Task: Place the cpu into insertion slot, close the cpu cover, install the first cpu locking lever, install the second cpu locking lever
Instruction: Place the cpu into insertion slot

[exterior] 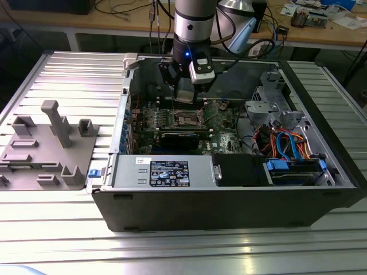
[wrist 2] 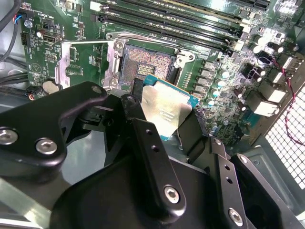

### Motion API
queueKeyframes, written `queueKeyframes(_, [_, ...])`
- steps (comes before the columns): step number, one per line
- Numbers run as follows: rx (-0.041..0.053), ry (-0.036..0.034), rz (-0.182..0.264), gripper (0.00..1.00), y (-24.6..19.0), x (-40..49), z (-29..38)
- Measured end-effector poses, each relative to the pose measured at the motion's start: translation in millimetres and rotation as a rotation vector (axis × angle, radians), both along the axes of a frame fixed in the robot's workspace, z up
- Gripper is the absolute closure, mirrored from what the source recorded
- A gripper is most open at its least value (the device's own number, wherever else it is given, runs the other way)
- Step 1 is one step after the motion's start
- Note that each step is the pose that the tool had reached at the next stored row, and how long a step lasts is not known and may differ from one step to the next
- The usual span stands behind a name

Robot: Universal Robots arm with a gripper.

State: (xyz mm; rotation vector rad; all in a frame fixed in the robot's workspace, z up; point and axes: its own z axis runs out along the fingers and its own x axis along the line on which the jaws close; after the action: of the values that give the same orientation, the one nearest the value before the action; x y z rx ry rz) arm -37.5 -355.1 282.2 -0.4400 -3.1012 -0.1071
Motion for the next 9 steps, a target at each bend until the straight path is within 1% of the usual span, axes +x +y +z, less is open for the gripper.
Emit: queueKeyframes(9, [-0.0003, 0.0, -0.006, 0.45, 0.0, 0.0, -0.2])
